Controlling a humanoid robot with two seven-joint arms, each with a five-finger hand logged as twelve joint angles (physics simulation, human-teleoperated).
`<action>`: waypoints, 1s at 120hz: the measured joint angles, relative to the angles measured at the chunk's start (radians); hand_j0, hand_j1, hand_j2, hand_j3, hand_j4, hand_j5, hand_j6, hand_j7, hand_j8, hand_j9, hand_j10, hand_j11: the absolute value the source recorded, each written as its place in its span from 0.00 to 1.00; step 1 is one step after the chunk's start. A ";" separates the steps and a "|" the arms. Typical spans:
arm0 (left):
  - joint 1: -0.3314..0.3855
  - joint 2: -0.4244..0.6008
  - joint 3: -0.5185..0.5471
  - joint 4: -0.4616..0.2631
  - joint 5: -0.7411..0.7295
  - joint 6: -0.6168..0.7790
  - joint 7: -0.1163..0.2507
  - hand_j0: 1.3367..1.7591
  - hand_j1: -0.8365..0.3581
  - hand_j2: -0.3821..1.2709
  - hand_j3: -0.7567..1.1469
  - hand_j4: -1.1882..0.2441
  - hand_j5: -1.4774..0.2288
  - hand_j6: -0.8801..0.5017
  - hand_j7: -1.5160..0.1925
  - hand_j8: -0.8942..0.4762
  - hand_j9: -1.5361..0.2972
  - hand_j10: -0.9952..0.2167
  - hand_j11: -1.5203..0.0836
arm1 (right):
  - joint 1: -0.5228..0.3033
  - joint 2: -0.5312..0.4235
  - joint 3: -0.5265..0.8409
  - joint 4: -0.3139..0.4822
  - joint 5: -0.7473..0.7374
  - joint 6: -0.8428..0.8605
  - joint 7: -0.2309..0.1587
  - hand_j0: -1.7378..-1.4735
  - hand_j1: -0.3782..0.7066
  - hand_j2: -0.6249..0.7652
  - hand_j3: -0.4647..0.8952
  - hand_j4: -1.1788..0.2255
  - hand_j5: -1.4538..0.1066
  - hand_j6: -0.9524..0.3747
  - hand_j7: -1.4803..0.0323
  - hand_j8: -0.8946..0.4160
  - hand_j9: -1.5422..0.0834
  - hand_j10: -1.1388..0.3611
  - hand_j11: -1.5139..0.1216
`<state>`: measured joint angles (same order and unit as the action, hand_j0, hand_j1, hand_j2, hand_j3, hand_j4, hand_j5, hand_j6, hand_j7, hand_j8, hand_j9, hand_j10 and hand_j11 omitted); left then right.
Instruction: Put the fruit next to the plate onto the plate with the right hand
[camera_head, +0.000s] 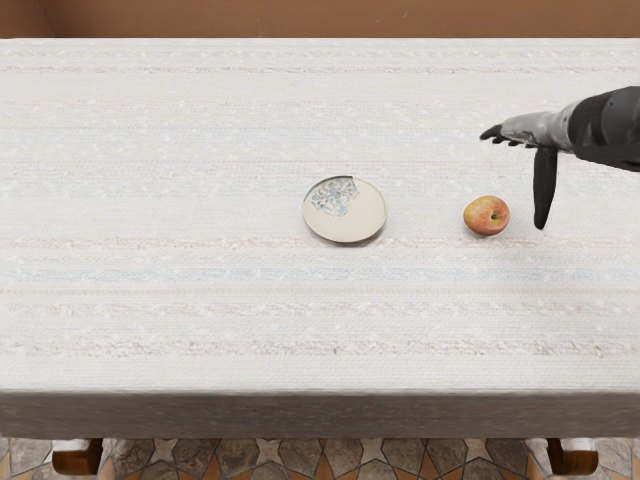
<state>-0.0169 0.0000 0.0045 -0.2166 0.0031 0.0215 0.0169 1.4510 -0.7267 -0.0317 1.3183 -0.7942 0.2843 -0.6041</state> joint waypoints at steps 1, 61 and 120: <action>0.000 0.000 0.000 0.000 0.000 0.000 0.000 0.76 0.99 0.23 0.40 0.83 0.87 0.64 0.89 0.65 0.84 0.82 0.95 | -0.004 0.002 0.000 0.003 -0.006 -0.011 0.000 0.30 0.05 0.45 0.34 0.82 0.91 0.69 0.96 0.66 0.93 0.74 0.91; 0.000 0.000 0.000 0.000 0.000 0.000 0.000 0.76 0.99 0.23 0.40 0.83 0.87 0.64 0.89 0.65 0.84 0.82 0.95 | -0.205 0.103 -0.003 0.032 -0.201 -0.300 -0.006 0.30 0.05 0.45 0.34 0.82 0.91 0.70 0.96 0.66 0.93 0.74 0.91; 0.000 0.000 0.000 0.000 0.000 0.000 0.000 0.76 0.99 0.23 0.40 0.83 0.87 0.64 0.89 0.65 0.84 0.82 0.95 | -0.242 0.172 -0.004 -0.064 -0.255 -0.376 -0.006 0.30 0.05 0.45 0.34 0.82 0.91 0.70 0.96 0.66 0.93 0.74 0.91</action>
<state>-0.0169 0.0000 0.0045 -0.2164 0.0032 0.0215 0.0168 1.2090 -0.5547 -0.0357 1.2547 -1.0492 -0.0916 -0.6103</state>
